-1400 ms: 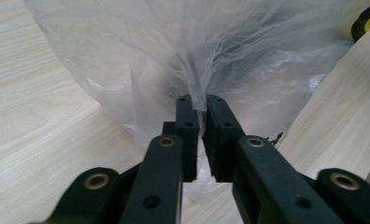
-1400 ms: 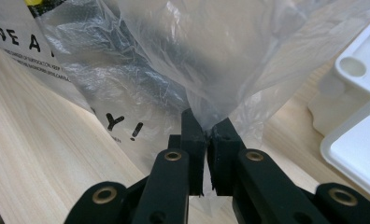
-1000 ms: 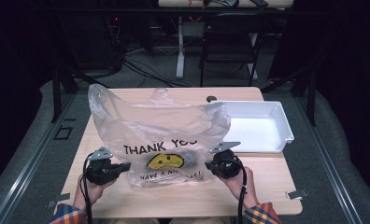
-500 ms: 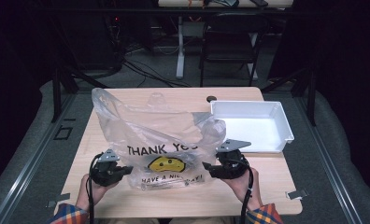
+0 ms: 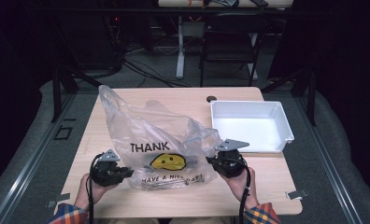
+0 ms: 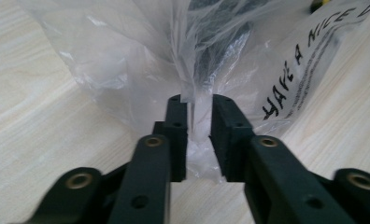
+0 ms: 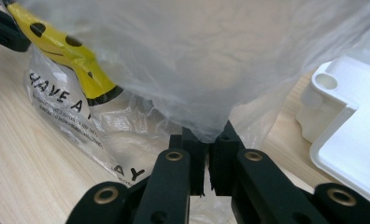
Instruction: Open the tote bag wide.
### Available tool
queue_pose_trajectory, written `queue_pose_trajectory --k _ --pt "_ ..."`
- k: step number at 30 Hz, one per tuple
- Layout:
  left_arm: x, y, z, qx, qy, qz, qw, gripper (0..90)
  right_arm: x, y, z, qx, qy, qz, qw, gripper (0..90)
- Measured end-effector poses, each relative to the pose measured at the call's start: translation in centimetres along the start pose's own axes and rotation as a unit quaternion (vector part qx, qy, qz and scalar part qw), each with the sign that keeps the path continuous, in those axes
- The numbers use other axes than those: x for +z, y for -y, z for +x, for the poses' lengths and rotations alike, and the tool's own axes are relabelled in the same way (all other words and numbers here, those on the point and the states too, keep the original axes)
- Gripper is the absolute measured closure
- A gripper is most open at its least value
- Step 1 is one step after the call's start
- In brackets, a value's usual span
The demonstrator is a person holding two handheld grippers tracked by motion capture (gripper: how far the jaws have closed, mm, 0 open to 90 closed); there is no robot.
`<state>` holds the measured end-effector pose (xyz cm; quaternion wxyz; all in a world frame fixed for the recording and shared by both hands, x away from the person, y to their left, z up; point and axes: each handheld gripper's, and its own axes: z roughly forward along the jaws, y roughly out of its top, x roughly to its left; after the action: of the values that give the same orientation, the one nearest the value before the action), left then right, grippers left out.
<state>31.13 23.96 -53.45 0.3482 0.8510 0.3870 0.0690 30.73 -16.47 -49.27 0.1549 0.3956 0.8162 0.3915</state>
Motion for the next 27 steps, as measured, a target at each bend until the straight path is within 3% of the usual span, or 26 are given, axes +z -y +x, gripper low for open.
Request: queue_pose_trajectory --k 3,6,7,11,13,15,19,21,22,27 --pt "-0.9 -0.3 0.2 -0.017 0.003 -0.021 0.9996 58.3 0.2 0.1 -0.1 0.002 -0.004 0.004 1.0000 87.9" --pt "-1.4 -0.6 0.1 -0.019 -0.001 -0.037 0.9991 53.3 0.2 0.1 -0.2 0.003 -0.005 0.006 1.0000 87.9" --pt "-2.0 -1.0 0.1 -0.022 -0.006 -0.051 0.9984 46.4 0.3 0.2 -0.2 0.004 -0.004 0.008 1.0000 88.0" --pt "-2.8 -1.9 0.4 -0.036 -0.007 -0.085 0.9957 43.0 0.4 0.2 -0.2 0.001 -0.003 0.012 0.9999 88.0" --pt "-3.2 -2.5 0.6 -0.055 -0.004 -0.116 0.9917 45.6 0.5 0.2 -0.2 0.000 -0.002 0.016 0.9999 88.0" --pt "-3.1 -2.7 0.7 -0.064 0.000 -0.135 0.9888 54.5 0.6 0.3 -0.1 0.002 -0.003 0.017 0.9998 88.0" --pt "-2.6 -2.6 0.7 -0.054 0.008 -0.128 0.9902 77.7 0.8 0.4 -0.2 0.000 -0.002 0.021 0.9998 88.0" --pt "-2.5 -2.5 0.7 -0.049 0.010 -0.127 0.9906 81.8 0.8 0.5 -0.2 0.001 -0.002 0.022 0.9997 87.9" --pt "-2.4 -2.5 0.7 -0.048 0.010 -0.125 0.9910 89.9 1.0 0.6 -0.2 0.002 -0.003 0.023 0.9997 88.0" --pt "-1.7 -2.2 0.8 -0.037 0.004 -0.106 0.9937 90.0 1.1 0.6 -0.3 0.008 -0.006 0.025 0.9996 88.0"
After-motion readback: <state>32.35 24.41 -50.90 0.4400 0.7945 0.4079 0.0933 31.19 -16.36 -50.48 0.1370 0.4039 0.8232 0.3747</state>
